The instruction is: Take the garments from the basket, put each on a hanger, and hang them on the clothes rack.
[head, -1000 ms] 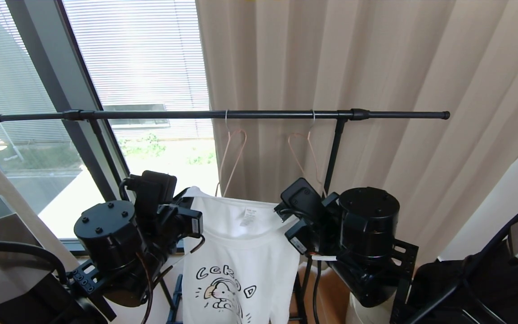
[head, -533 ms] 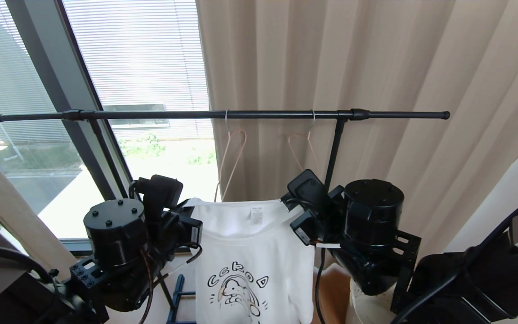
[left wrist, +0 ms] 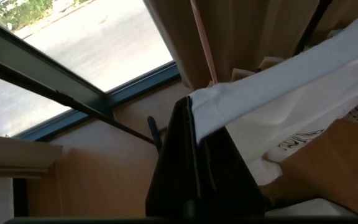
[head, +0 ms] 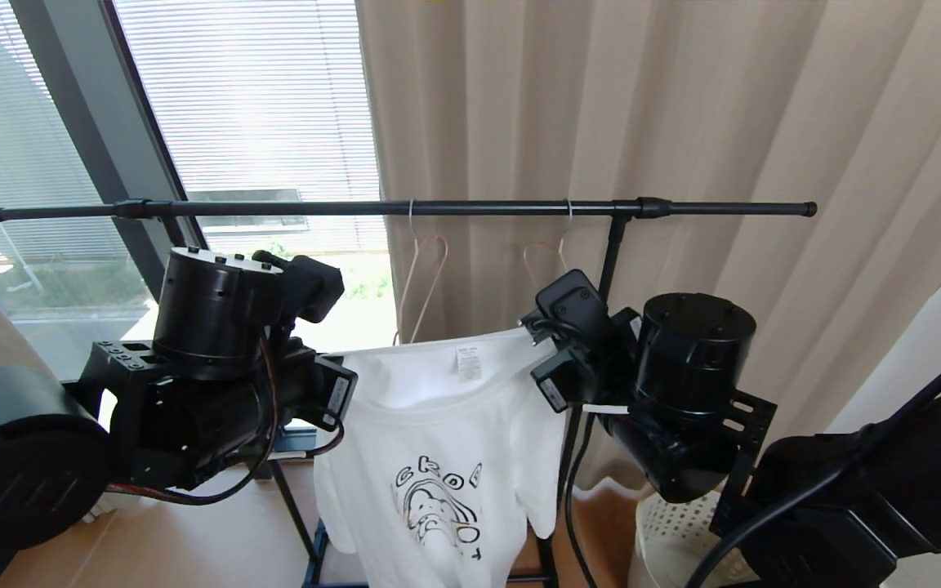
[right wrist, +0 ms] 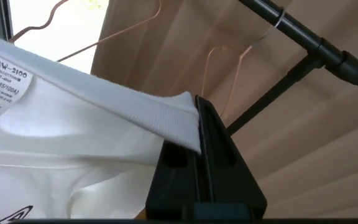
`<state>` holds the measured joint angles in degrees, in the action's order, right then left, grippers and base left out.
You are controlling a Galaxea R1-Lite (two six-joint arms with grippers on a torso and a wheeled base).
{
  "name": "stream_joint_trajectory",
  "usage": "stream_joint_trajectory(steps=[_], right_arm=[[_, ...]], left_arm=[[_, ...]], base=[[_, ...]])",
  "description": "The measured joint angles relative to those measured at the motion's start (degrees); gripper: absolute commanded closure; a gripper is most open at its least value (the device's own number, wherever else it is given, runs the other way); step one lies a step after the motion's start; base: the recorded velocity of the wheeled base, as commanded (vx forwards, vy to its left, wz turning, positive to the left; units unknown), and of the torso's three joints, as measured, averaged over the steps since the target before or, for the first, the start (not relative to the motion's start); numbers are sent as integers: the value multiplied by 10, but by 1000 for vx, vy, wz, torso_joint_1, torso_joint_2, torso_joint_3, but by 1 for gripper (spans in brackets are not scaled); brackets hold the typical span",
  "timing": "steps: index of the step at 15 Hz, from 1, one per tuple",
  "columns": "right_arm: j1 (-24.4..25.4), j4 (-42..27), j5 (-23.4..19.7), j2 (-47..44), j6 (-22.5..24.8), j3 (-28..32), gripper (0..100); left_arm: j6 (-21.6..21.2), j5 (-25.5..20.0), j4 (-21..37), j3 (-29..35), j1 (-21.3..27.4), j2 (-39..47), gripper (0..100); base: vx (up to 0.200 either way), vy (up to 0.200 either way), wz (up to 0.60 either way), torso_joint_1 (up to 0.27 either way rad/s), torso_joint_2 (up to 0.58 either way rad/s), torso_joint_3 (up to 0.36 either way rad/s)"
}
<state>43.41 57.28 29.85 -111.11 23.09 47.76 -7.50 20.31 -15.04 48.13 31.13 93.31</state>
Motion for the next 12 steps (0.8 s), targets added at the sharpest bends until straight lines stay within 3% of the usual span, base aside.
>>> stream_joint_trajectory(steps=[6,9,12], right_arm=[[-11,-32,0,40,-13,10,100],[-8,-191,-14,97,-13,-10,100],[45,-366,-36,171,-35,-14,100]], left_arm=[[1,-36,15,43,17,-19,100],[1,-58,17,72,15,-12,100],[-2,-83,21,121,17,7,100]], base=[[0,0,0,0,0,0],[0,0,0,0,0,0],[0,0,0,0,0,0]])
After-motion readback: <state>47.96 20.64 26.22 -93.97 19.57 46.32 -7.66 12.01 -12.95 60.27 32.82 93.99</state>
